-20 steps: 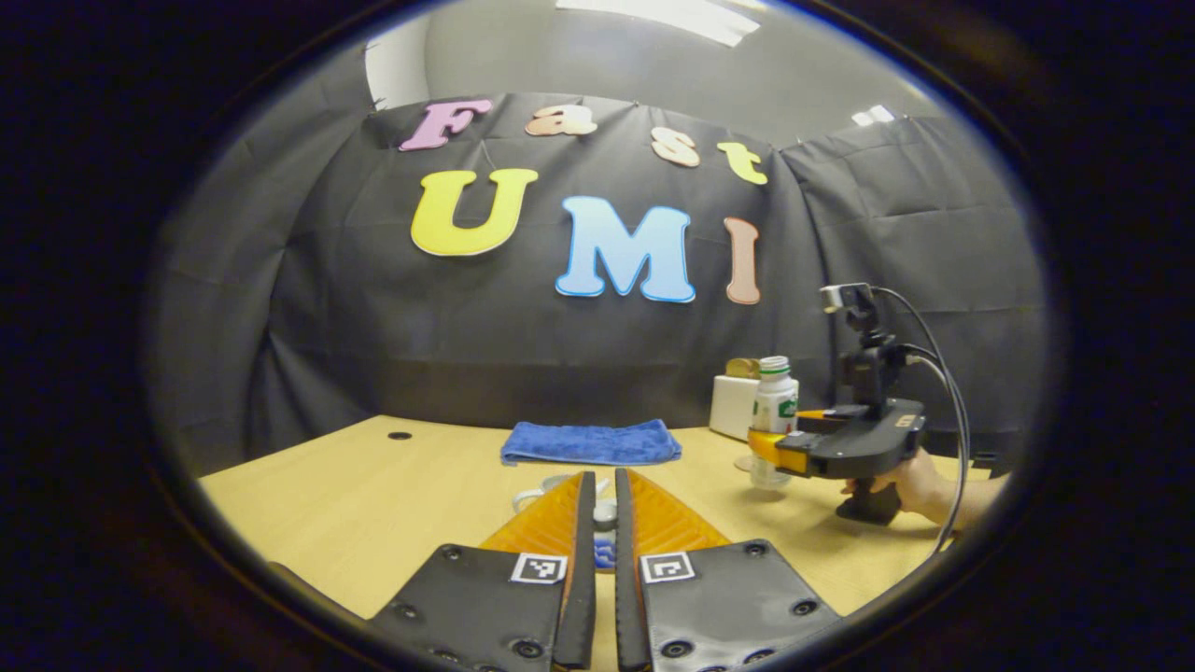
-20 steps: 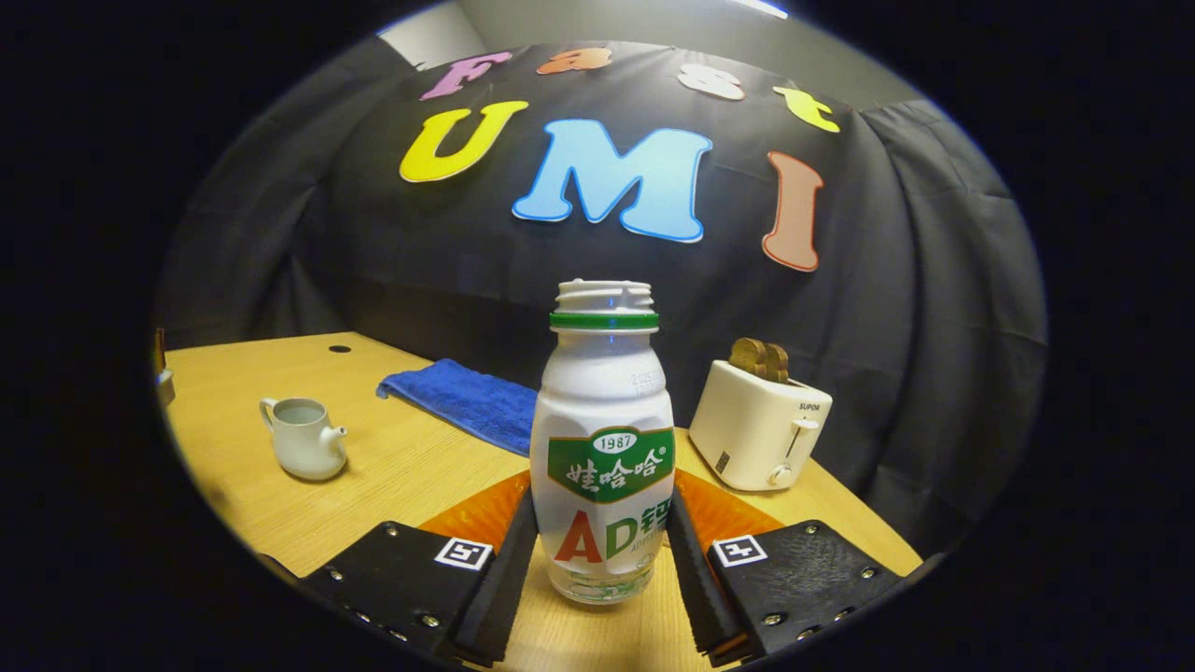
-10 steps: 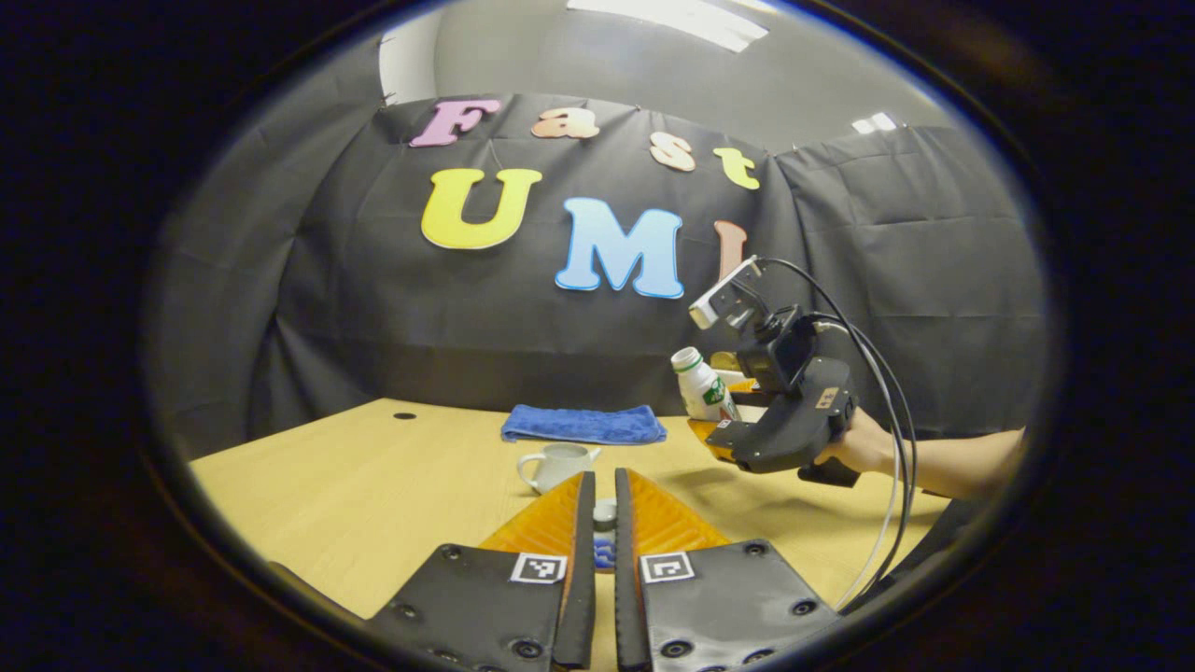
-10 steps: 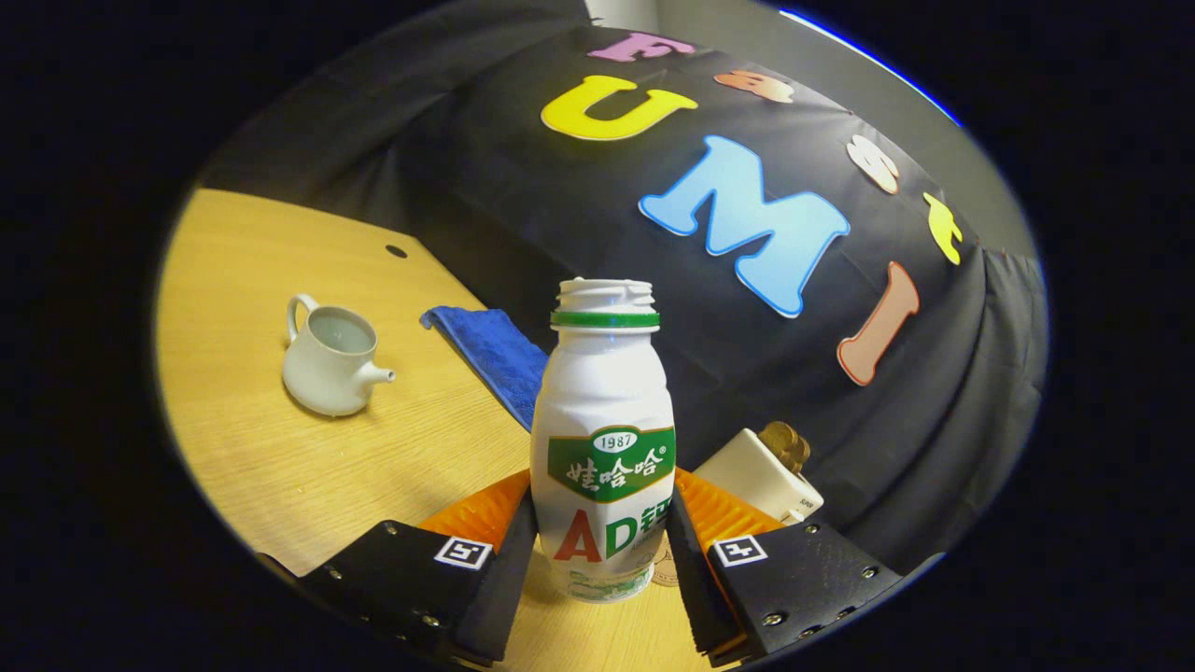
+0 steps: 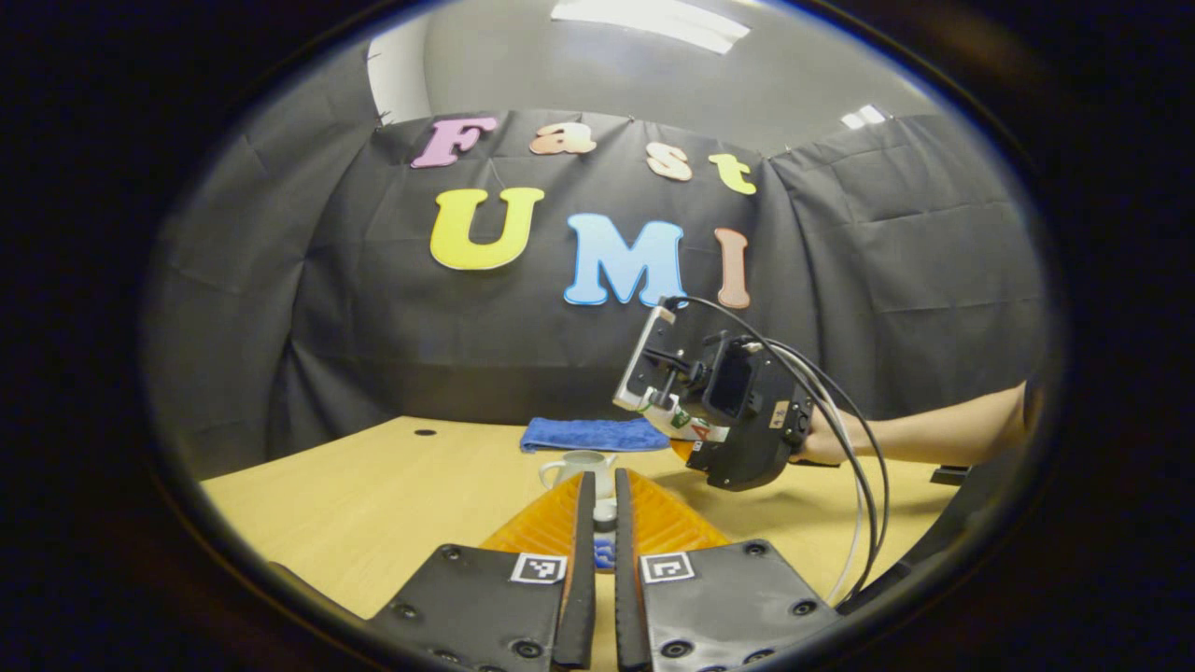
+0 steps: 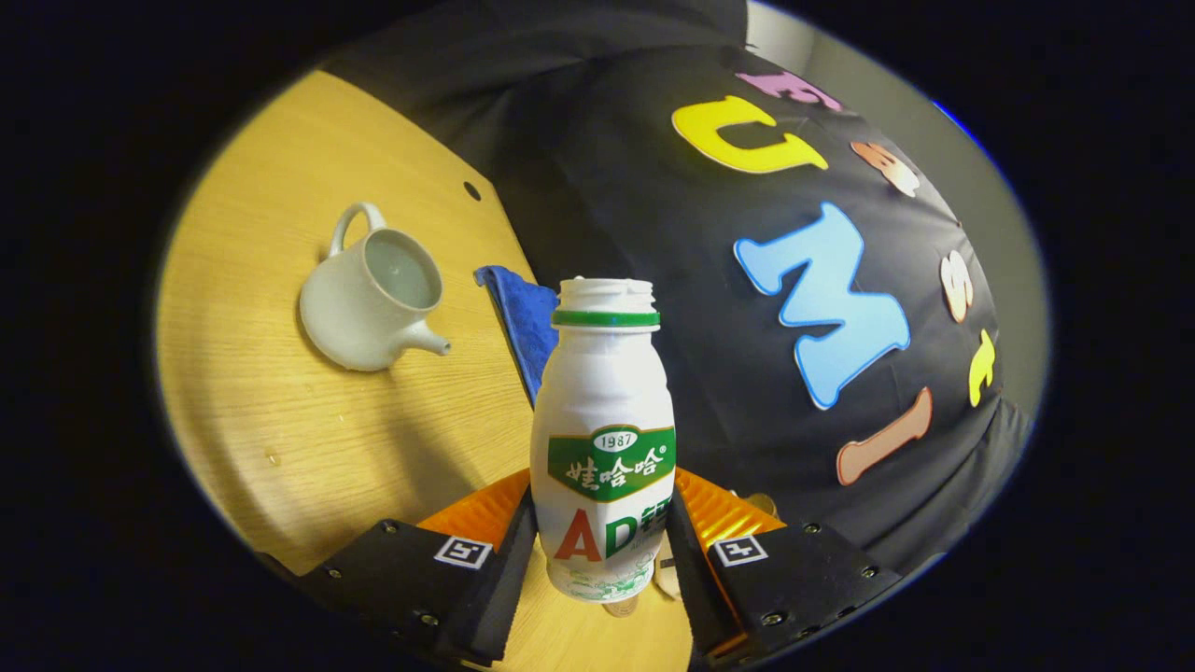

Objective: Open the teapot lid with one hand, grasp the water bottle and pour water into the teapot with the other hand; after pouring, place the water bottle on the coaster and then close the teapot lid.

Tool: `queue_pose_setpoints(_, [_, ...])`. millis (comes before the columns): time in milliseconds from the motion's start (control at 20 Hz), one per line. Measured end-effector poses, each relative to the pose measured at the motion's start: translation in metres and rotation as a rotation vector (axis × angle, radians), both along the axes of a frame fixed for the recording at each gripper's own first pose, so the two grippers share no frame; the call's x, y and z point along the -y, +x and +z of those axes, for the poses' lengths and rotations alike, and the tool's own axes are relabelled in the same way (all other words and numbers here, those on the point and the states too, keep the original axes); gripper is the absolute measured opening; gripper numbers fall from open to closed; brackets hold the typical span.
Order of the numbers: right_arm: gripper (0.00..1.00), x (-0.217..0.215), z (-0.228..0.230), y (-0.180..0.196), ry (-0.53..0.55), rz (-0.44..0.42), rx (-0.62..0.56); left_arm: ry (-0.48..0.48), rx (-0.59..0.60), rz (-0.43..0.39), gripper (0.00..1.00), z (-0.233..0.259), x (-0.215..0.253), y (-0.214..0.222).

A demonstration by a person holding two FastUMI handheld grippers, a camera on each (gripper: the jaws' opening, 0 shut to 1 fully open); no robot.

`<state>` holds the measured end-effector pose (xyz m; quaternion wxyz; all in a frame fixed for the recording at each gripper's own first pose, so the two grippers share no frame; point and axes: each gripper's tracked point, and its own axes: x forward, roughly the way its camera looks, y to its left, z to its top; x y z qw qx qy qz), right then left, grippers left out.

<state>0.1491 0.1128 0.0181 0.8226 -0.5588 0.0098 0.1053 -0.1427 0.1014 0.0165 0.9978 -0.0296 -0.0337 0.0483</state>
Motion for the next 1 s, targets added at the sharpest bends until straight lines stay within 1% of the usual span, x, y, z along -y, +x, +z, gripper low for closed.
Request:
queue_pose_setpoints(150, [0.71, -0.01, 0.005, -0.005, -0.121, 0.022, 0.067, 0.009, 0.002, 0.016, 0.19, 0.001, -0.007, -0.004])
queue_pose_setpoints(200, [0.71, -0.013, 0.003, -0.001, -0.158, 0.022, 0.084, 0.002, 0.002, 0.017, 0.19, -0.001, -0.009, -0.005])
queue_pose_setpoints(250, [0.71, -0.016, 0.001, -0.001, -0.196, 0.027, 0.098, -0.005, -0.001, 0.017, 0.15, -0.002, -0.01, -0.006])
queue_pose_setpoints(300, [0.71, -0.019, 0.0, 0.0, -0.23, 0.032, 0.11, -0.011, -0.004, 0.02, 0.15, -0.005, -0.012, -0.006])
queue_pose_setpoints(350, [0.71, -0.02, 0.0, 0.0, -0.262, 0.036, 0.119, -0.012, -0.006, 0.022, 0.19, -0.006, -0.013, -0.006])
queue_pose_setpoints(400, [0.71, -0.024, 0.001, 0.004, -0.285, 0.04, 0.124, -0.013, -0.007, 0.025, 0.19, -0.006, -0.015, -0.006])
queue_pose_setpoints(450, [0.68, -0.026, 0.002, 0.007, -0.306, 0.042, 0.126, -0.014, -0.005, 0.025, 0.19, -0.006, -0.016, -0.006])
queue_pose_setpoints(500, [0.71, -0.026, 0.001, 0.009, -0.326, 0.039, 0.131, -0.012, -0.003, 0.024, 0.19, -0.005, -0.016, -0.006])
queue_pose_setpoints(650, [0.71, -0.025, 0.0, 0.005, -0.383, 0.042, 0.148, -0.004, 0.001, 0.028, 0.19, -0.005, -0.017, -0.006])
queue_pose_setpoints(700, [0.71, -0.026, 0.001, 0.005, -0.402, 0.047, 0.158, -0.004, 0.0, 0.029, 0.15, -0.005, -0.018, -0.006])
queue_pose_setpoints(750, [0.71, -0.026, 0.0, 0.004, -0.422, 0.049, 0.17, -0.004, -0.002, 0.029, 0.19, -0.006, -0.018, -0.005])
queue_pose_setpoints(1000, [0.71, -0.029, 0.0, 0.002, -0.495, 0.071, 0.21, -0.011, -0.008, 0.039, 0.19, -0.009, -0.024, -0.004])
